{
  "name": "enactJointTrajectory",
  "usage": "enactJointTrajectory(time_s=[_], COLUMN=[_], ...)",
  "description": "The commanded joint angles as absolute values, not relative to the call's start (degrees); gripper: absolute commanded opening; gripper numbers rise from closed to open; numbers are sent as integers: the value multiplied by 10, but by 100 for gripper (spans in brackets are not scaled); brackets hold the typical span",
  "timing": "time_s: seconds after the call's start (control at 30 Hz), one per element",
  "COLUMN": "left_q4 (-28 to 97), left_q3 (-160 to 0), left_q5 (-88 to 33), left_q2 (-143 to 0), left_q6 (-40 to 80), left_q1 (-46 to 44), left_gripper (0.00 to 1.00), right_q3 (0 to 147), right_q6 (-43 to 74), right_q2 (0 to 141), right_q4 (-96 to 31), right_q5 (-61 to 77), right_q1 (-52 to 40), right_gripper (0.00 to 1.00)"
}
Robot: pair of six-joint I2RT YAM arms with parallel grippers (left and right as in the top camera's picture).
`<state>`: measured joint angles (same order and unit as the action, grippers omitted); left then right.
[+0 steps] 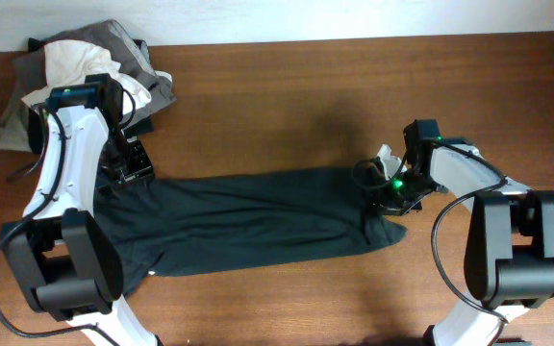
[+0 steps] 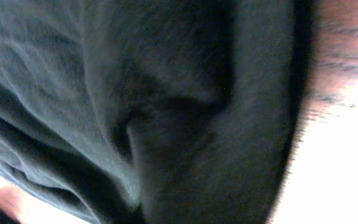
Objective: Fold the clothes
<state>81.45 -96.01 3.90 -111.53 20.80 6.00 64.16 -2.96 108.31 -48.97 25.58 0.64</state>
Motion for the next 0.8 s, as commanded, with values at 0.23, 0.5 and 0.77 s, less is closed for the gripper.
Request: enactJointTrajectory(time_s=[0.23, 0.5, 0.77], left_q4=[817, 816, 816], left_q3=[-966, -966, -966], left_q5=[39, 39, 39], left_q2=[-1108, -1108, -1108], left_q6=[209, 210, 210], left_q1=[58, 58, 58], left_gripper=[54, 55, 55], right_q3=[710, 829, 874], right_q6=[55, 55, 114], right_q2=[1073, 1038, 1038], right_q4=[-548, -644, -667], right_q5=[121, 70, 73], right_q1=[84, 97, -50], right_gripper=[4, 4, 4])
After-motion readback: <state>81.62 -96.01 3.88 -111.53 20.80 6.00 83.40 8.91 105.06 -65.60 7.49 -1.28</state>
